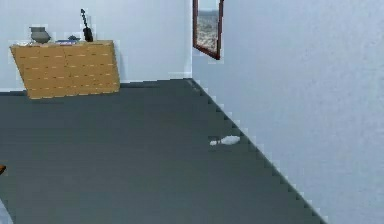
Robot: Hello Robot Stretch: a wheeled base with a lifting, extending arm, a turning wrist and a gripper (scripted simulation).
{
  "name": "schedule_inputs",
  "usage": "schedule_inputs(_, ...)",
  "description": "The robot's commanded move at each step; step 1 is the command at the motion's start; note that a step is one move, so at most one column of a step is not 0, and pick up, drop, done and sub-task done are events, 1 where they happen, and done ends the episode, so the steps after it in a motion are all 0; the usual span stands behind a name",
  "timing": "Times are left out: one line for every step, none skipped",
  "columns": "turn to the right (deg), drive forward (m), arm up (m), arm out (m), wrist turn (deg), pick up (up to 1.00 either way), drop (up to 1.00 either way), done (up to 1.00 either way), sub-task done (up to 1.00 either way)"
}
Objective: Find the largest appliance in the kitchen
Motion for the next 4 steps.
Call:
schedule_inputs(0.0, 0.3, 0.0, 0.0, 0.0, 0.0, 0.0, 0.0, 0.0)
schedule_inputs(-36.0, 0.0, 0.0, 0.0, 0.0, 0.0, 0.0, 0.0, 0.0)
schedule_inputs(0.0, 1.0, 0.0, 0.0, 0.0, 0.0, 0.0, 0.0, 0.0)
schedule_inputs(-3.0, 0.0, 0.0, 0.0, 0.0, 0.0, 0.0, 0.0, 0.0)
